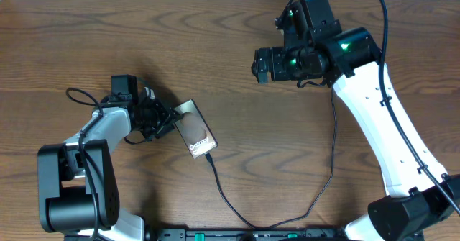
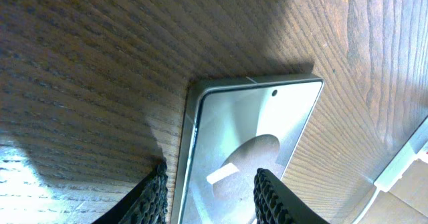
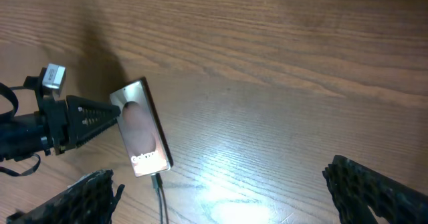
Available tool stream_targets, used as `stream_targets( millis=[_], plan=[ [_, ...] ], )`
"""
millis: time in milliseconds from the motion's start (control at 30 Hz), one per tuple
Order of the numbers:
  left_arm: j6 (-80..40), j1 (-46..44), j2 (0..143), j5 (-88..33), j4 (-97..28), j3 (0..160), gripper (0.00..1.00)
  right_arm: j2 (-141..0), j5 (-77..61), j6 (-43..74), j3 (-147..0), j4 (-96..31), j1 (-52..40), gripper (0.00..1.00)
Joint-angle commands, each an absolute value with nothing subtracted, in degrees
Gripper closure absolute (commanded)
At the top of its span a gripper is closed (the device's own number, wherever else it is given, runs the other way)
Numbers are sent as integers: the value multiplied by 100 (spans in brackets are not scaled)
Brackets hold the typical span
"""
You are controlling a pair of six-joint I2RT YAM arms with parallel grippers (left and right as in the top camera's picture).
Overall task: Plug charger to phone and switch on socket
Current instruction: 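Lower the phone flat onto the table with the left gripper and release, then raise the left gripper and move the right gripper to the power strip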
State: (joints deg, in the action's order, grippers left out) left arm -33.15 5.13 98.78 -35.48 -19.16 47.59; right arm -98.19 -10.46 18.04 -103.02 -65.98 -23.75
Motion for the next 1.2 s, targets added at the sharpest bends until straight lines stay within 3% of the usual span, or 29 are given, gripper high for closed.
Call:
stream_targets(
  millis=[0,133,433,733,933,1167],
  plan=[
    [-3299,502,10012,-3074,-2036,4661,59,-9730,-1000,1885,-10339,-6602,-2377,1],
    [-3299,502,10012,-3076,-2032,4661,58,-9730,-1000,1885,-10339,-6604,-2377,1],
    [-2779,513,9953,-3146,-1968,4744,29,-9727,-998,1883,-10339,-6611,-2377,1],
    [-2370,504,9400,-3363,-2226,5113,12,-9727,-886,1879,-10339,-6641,-2377,1],
    [-1581,478,8965,-3146,-3485,6073,10,-9727,-784,1857,-10339,-6687,-2353,1],
    [-1111,71,8807,-1800,-4637,7227,10,-9727,-786,1859,-10339,-6847,-2117,1]
  ],
)
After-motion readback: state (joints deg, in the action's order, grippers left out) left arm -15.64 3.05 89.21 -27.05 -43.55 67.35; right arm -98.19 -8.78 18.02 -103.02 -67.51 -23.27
